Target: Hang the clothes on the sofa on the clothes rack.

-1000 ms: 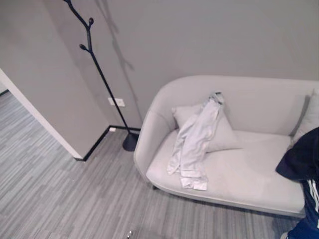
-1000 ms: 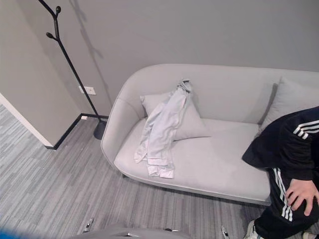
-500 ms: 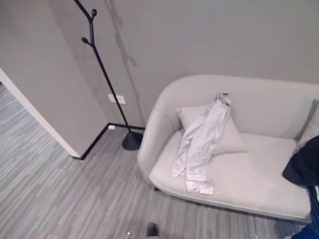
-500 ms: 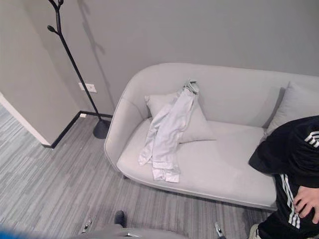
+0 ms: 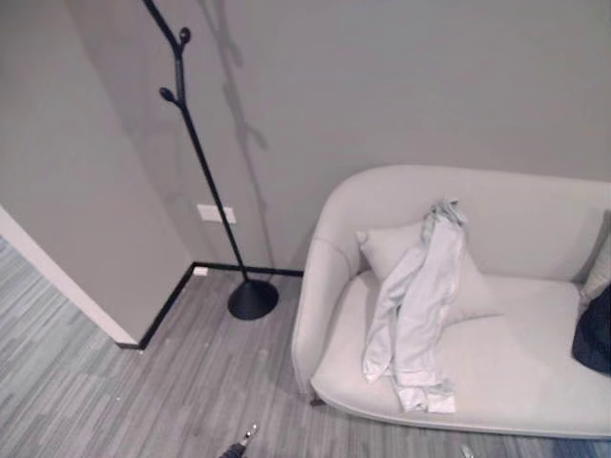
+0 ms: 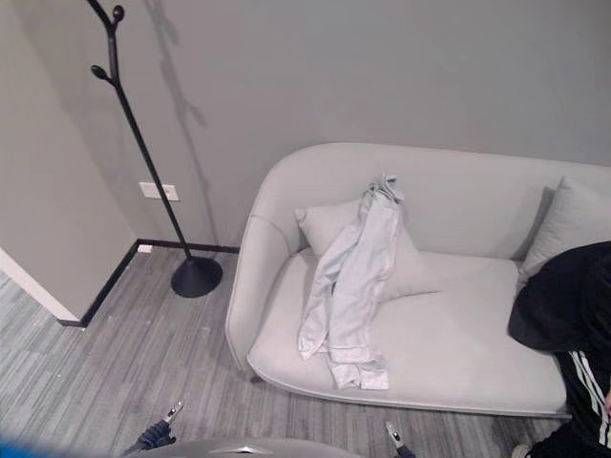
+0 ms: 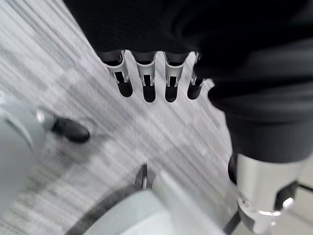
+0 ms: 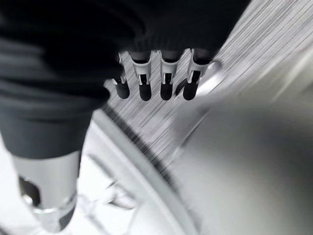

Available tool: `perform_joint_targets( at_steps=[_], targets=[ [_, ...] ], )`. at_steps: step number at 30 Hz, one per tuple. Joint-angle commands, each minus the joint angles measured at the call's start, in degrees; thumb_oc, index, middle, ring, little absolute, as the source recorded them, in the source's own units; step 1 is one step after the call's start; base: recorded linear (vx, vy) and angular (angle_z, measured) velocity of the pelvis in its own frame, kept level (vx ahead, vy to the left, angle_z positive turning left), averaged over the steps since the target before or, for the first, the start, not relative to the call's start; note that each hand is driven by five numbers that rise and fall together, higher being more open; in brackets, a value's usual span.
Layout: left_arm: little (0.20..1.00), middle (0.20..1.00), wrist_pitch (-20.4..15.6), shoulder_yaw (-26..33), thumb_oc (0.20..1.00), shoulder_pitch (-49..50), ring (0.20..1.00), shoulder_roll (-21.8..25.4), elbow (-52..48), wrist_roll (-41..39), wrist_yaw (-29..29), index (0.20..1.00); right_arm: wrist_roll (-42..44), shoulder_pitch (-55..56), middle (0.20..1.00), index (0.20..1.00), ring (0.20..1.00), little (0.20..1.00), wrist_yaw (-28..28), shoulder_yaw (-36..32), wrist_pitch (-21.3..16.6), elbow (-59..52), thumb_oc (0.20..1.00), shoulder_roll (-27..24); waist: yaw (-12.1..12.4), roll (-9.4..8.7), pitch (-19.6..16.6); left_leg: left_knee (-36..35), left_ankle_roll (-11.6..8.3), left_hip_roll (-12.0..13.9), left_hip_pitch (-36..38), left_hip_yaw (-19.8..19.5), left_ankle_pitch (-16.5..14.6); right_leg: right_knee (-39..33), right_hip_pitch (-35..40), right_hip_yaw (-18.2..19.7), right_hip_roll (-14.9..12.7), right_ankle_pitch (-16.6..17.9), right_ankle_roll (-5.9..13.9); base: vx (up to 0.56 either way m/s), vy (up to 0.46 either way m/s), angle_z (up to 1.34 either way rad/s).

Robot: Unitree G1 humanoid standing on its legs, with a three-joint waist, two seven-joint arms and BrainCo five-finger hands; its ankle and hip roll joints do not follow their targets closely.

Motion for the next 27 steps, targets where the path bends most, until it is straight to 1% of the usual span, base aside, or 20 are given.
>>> perform_joint_targets(
  at_steps=[1,2,3,4,5,9,10,11,14,15,16,17,19,20,21,22,23,24,26,27],
  targets=[
    [1.0,1.0,-1.0,3.5,1.0,-0.8,1.0,0.4,0.7,2.3,0.1,1.0,-5.3,-4.0,1.0,1.0,1.0,1.0,-0.9,1.6,-2.5,-3.4,1.0,-1.0,-0.4,1.11,3.5,0.5,-3.87,5.2,-1.7,-4.9,-0.7,-7.6,9.5,-8.6,1.9,1.5,-2.37,0.2,0.101,0.16],
    [1.0,1.0,-0.9,3.8,1.0,-0.6,1.0,0.6,0.5,2.5,0.0,1.0,-7.2,-4.3,1.0,1.0,1.0,1.0,-1.3,2.8,-2.7,-4.9,1.0,-1.1,-0.5,1.2,3.6,0.5,-4.25,5.6,-1.3,-5.3,-0.9,-10.0,9.2,-9.6,2.8,-0.3,-2.6,0.22,-0.062,-0.05],
    [1.0,1.0,-1.3,4.0,1.0,-0.5,1.0,0.9,-0.1,2.9,0.6,1.0,-10.4,-5.1,1.0,1.0,1.0,1.0,-2.4,5.0,-3.4,-9.5,1.0,-1.8,-0.5,1.45,4.3,0.5,-5.04,6.4,-0.8,-5.3,-1.4,-16.1,8.4,-11.3,3.9,-3.1,-2.95,0.14,-0.165,-0.02],
    [1.0,1.0,-1.3,4.1,1.0,-0.6,1.0,1.1,-0.6,3.1,0.8,1.0,-12.6,-6.0,1.0,1.0,1.0,1.0,-3.1,6.3,-3.6,-12.1,1.0,-2.2,-0.6,1.31,4.7,0.5,-5.69,6.8,-0.4,-5.3,-1.8,-21.4,7.7,-12.2,4.5,-3.4,-2.81,0.12,-0.177,0.02],
    [1.0,1.0,-1.3,4.3,1.0,-0.6,1.0,1.0,-1.0,2.9,1.0,1.0,-13.9,-6.2,1.0,1.0,1.0,1.0,-3.8,7.0,-3.7,-14.3,1.0,-2.4,-0.7,1.13,5.0,0.5,-6.04,7.0,-0.1,-5.4,-2.0,-25.3,7.9,-12.3,4.9,-2.7,-2.38,0.06,-0.109,0.0],
    [1.0,1.0,-1.3,4.3,1.0,-0.6,1.0,1.0,-1.0,2.9,1.0,1.0,-13.9,-6.2,1.0,1.0,1.0,1.0,-3.8,7.0,-3.6,-14.4,1.0,-2.4,-0.7,1.21,5.1,0.5,-6.07,7.0,0.0,-5.5,-2.0,-25.5,8.1,-12.4,5.0,-2.6,-2.4,0.03,-0.037,0.34],
    [1.0,1.0,-1.7,4.8,1.0,-0.7,1.0,0.9,-2.0,2.1,1.8,1.0,-18.6,-6.5,1.0,1.0,1.0,1.0,-5.8,8.6,-4.0,-22.3,1.0,-3.6,-1.5,0.55,5.9,0.5,-6.96,7.2,1.1,-5.5,-2.9,-33.5,6.3,-11.5,6.3,-0.9,-1.18,0.38,-0.292,0.25],
    [1.0,1.0,-2.4,5.0,1.0,-1.4,1.0,0.1,-4.7,1.9,3.0,1.0,-25.4,-6.4,1.0,1.0,1.0,1.0,-8.7,9.8,-3.2,-33.2,1.0,-5.5,-2.9,-0.15,6.8,0.5,-8.5,8.3,3.7,-6.4,-4.5,-42.6,3.7,-7.7,7.1,4.5,1.58,0.47,-0.361,-0.41],
    [1.0,1.0,-2.3,5.3,1.0,-0.8,1.0,-0.1,-5.4,1.7,3.0,1.0,-27.6,-5.9,1.0,1.0,1.0,1.0,-8.9,10.1,-2.7,-35.9,1.0,-5.9,-3.2,-0.55,6.5,0.5,-9.67,9.7,6.6,-7.4,-6.3,-43.3,3.2,-6.7,6.2,6.8,2.35,0.37,-0.259,-0.23],
    [1.0,1.0,-2.4,5.6,1.0,-0.7,1.0,0.1,-5.6,1.9,3.0,1.0,-28.6,-5.3,1.0,1.0,1.0,1.0,-8.9,10.0,-2.7,-36.8,1.0,-6.1,-3.2,-0.96,5.9,0.5,-10.13,10.0,7.3,-8.3,-7.3,-43.9,3.8,-6.5,6.2,6.1,2.22,0.3,-0.21,0.44],
    [1.0,1.0,-2.3,5.8,1.0,-0.1,1.0,0.0,-5.7,2.2,3.1,1.0,-29.3,-5.1,1.0,1.0,1.0,1.0,-9.0,10.4,-2.5,-36.6,1.0,-6.0,-3.1,-1.39,5.5,0.5,-10.4,10.2,7.9,-8.4,-7.8,-43.6,4.5,-6.6,6.0,6.6,2.2,0.33,-0.268,0.36],
    [1.0,1.0,-2.3,6.3,1.0,0.1,1.0,0.1,-5.6,2.5,3.1,1.0,-29.6,-5.1,1.0,1.0,1.0,1.0,-9.0,10.4,-2.8,-35.6,1.0,-6.1,-2.9,-1.49,4.5,0.5,-11.17,11.4,8.6,-9.0,-8.4,-42.8,4.9,-7.0,6.5,5.9,1.89,0.27,-0.263,0.32],
    [1.0,1.0,-2.1,6.7,1.0,0.8,1.0,-0.1,-5.6,1.1,3.8,1.0,-30.4,-5.8,1.0,1.0,1.0,1.0,-9.7,10.8,-2.3,-35.3,1.0,-6.9,-3.2,-0.54,3.8,0.5,-12.05,14.9,9.3,-9.7,-7.7,-38.5,3.0,-6.7,8.5,3.6,0.74,0.3,-0.342,0.24],
    [1.0,1.0,-1.9,6.2,1.0,1.6,1.0,-0.9,-5.8,1.4,3.5,1.0,-32.7,-6.2,1.0,1.0,1.0,1.0,-10.8,11.1,-2.3,-36.8,1.0,-7.8,-3.3,1.26,3.2,0.5,-13.25,18.3,9.2,-10.1,-6.5,-34.9,2.2,-8.4,10.4,-0.2,-0.77,0.34,-0.439,0.28],
    [1.0,1.0,-2.0,5.0,1.0,1.1,1.0,-1.2,-5.6,2.1,3.9,1.0,-33.7,-7.5,1.0,1.0,1.0,1.0,-12.5,11.0,-2.7,-35.8,1.0,-8.4,-3.0,2.45,3.3,2.9,-14.39,20.4,7.0,-10.9,-3.1,-34.1,2.7,-9.9,11.9,-2.3,-2.02,0.31,-0.438,0.38],
    [1.0,1.0,-2.0,4.8,1.0,0.7,1.0,-1.2,-5.7,1.5,4.2,1.0,-33.8,-8.2,1.0,1.0,1.0,1.0,-13.2,11.1,-2.5,-35.4,1.0,-8.6,-2.9,2.87,3.3,4.7,-14.9,21.4,5.9,-11.7,-0.6,-34.1,3.1,-10.3,12.9,-3.0,-2.83,0.16,-0.261,0.36],
    [1.0,1.0,-2.0,4.8,1.0,0.7,1.0,-1.2,-5.7,1.5,4.2,1.0,-33.8,-8.2,1.0,1.0,1.0,1.0,-13.2,11.1,-2.5,-35.4,1.0,-8.6,-3.0,2.93,3.3,4.8,-14.96,21.5,5.8,-11.8,-0.6,-34.1,3.1,-10.4,12.9,-3.0,-2.88,0.15,-0.252,0.31],
    [1.0,1.0,-2.1,4.3,1.0,0.5,1.0,-1.5,-6.7,0.9,4.2,1.0,-33.8,-8.7,1.0,1.0,1.0,1.0,-13.7,11.4,-2.6,-35.2,1.0,-9.0,-2.5,3.11,3.2,7.6,-15.28,22.1,4.4,-13.1,2.5,-34.6,4.0,-10.4,14.4,-4.0,-4.21,0.16,-0.245,0.29],
    [1.0,1.0,-2.2,3.9,1.0,0.7,1.0,-1.5,-7.4,1.1,4.2,1.0,-34.0,-9.0,1.0,1.0,1.0,1.0,-14.6,11.4,-2.7,-33.5,1.0,-9.3,-1.9,3.42,3.0,11.3,-15.79,23.1,2.9,-14.3,6.2,-35.6,5.8,-10.9,15.8,-5.2,-5.68,0.18,-0.261,0.26],
    [1.0,1.0,-2.2,3.9,1.0,0.7,1.0,-1.5,-7.4,1.1,4.3,1.0,-34.0,-9.0,1.0,1.0,1.0,1.0,-14.7,11.4,-2.7,-33.5,1.0,-9.3,-2.0,3.46,3.0,11.4,-15.84,23.1,2.8,-14.5,6.2,-35.7,5.8,-11.0,15.9,-5.2,-5.72,0.18,-0.264,0.09]
  ],
)
